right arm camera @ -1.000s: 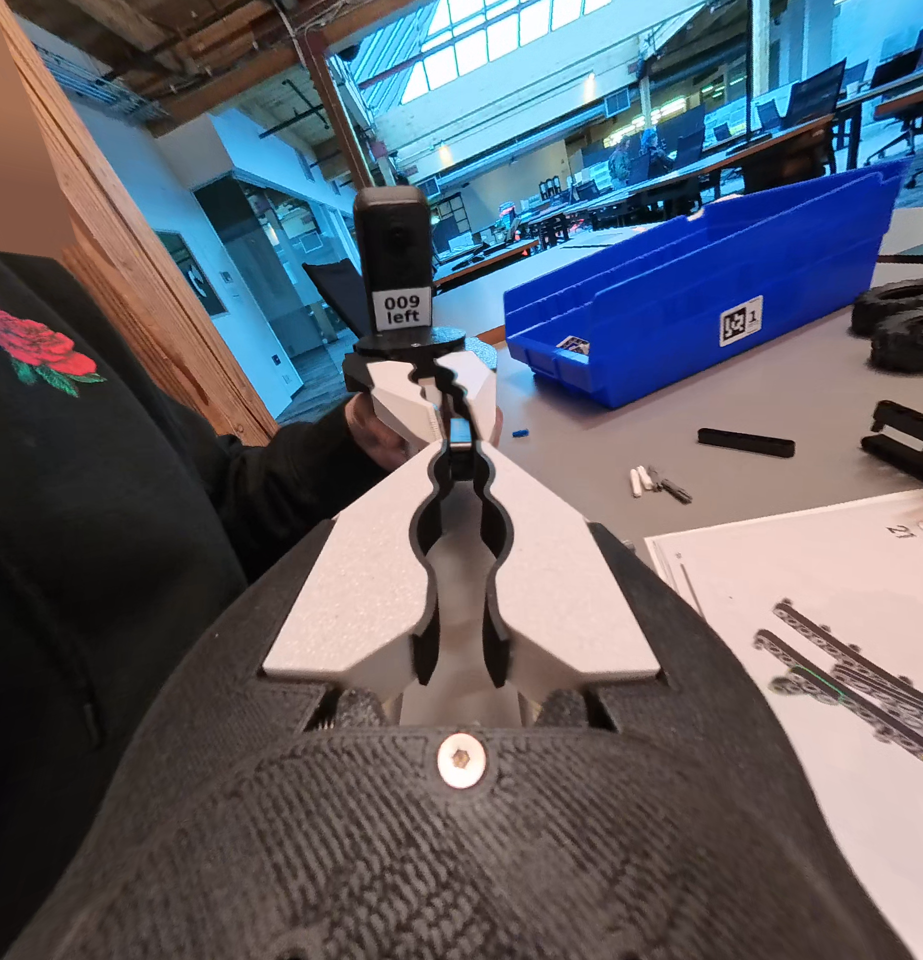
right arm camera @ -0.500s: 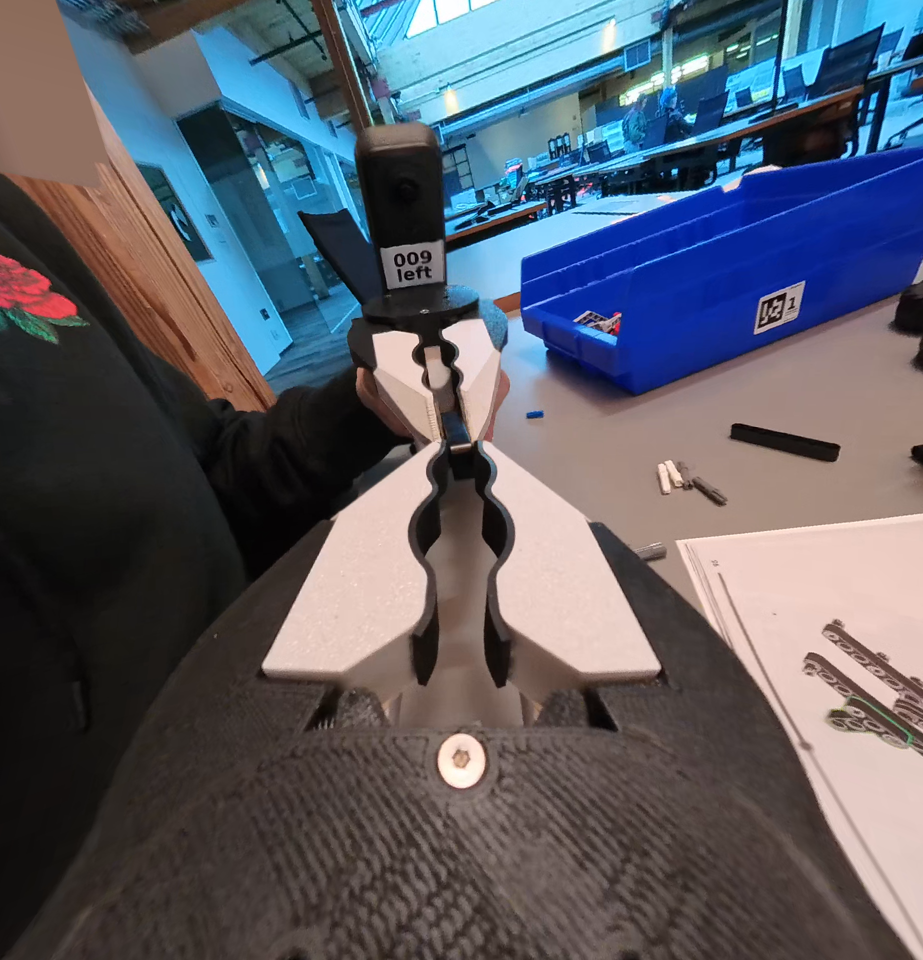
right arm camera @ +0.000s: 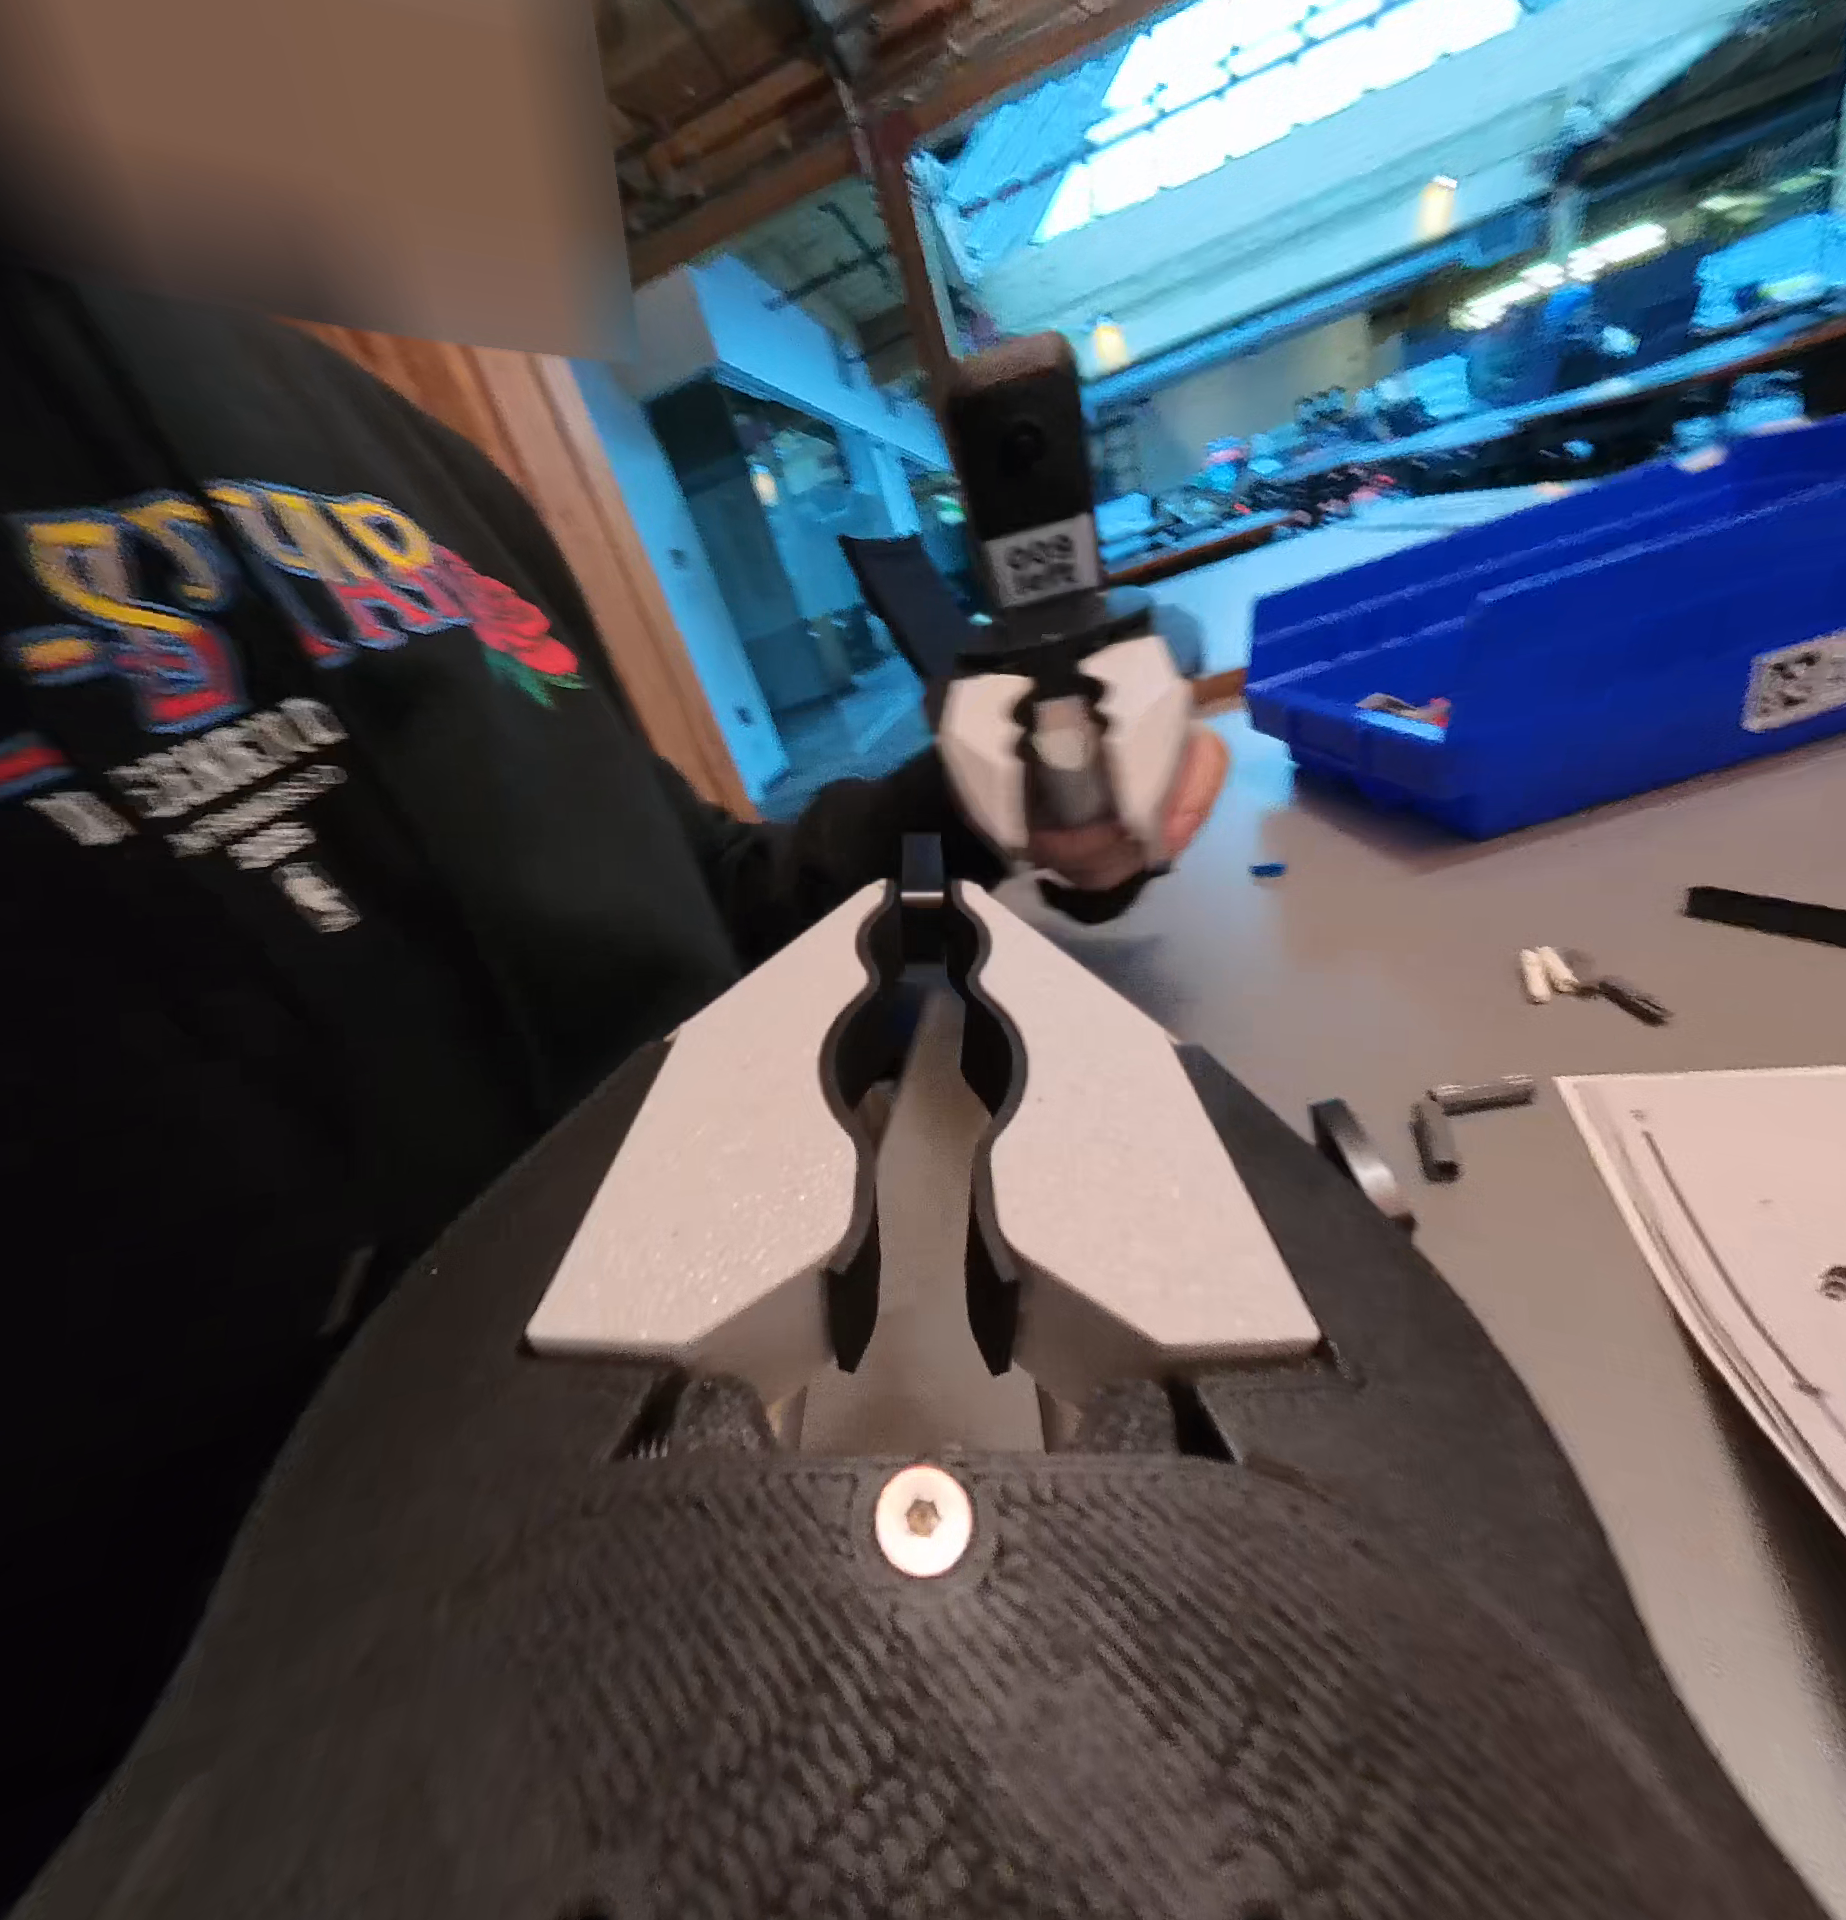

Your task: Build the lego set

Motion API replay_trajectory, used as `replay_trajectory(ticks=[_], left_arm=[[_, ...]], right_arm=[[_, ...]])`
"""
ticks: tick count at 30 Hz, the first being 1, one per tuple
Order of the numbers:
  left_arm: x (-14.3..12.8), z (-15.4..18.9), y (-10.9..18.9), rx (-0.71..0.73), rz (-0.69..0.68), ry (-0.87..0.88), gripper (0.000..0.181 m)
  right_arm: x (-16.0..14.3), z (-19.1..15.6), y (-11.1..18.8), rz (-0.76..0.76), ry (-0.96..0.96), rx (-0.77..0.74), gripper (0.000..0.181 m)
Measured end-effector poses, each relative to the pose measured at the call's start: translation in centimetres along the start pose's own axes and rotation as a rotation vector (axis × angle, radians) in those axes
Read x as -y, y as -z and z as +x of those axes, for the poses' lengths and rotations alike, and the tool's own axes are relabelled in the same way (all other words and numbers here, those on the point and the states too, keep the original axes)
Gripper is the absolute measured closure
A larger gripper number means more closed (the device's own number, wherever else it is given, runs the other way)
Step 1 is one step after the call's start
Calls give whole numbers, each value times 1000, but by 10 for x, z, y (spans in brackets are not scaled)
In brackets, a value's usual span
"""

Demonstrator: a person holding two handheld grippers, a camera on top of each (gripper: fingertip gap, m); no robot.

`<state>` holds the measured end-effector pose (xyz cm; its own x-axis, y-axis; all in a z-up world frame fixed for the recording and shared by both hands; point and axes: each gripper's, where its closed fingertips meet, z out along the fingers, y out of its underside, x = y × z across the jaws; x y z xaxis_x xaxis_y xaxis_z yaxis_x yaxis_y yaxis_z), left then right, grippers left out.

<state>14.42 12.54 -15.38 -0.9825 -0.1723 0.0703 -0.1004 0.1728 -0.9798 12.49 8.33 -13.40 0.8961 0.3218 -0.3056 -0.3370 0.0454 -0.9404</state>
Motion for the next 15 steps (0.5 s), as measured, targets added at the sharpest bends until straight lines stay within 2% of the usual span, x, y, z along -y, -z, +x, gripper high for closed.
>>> replay_trajectory(ticks=[3, 6, 8, 10, 15], left_arm=[[-25, -50, 30, 264, -228, -65, 161], [-50, -87, 63, 435, -492, -92, 161], [-61, -98, 71, 465, -624, -135, 161], [-67, -100, 61, 422, -686, -189, 162], [-95, -116, 57, 354, -936, -230, 161]], right_arm=[[17, -20, 29, 45, 57, 90, 177], [18, -15, 57, -16, 160, 63, 176], [16, 4, 71, -82, 158, 18, 176], [17, 15, 78, -105, 131, 49, 176], [17, 15, 89, -101, 93, 167, 176]])
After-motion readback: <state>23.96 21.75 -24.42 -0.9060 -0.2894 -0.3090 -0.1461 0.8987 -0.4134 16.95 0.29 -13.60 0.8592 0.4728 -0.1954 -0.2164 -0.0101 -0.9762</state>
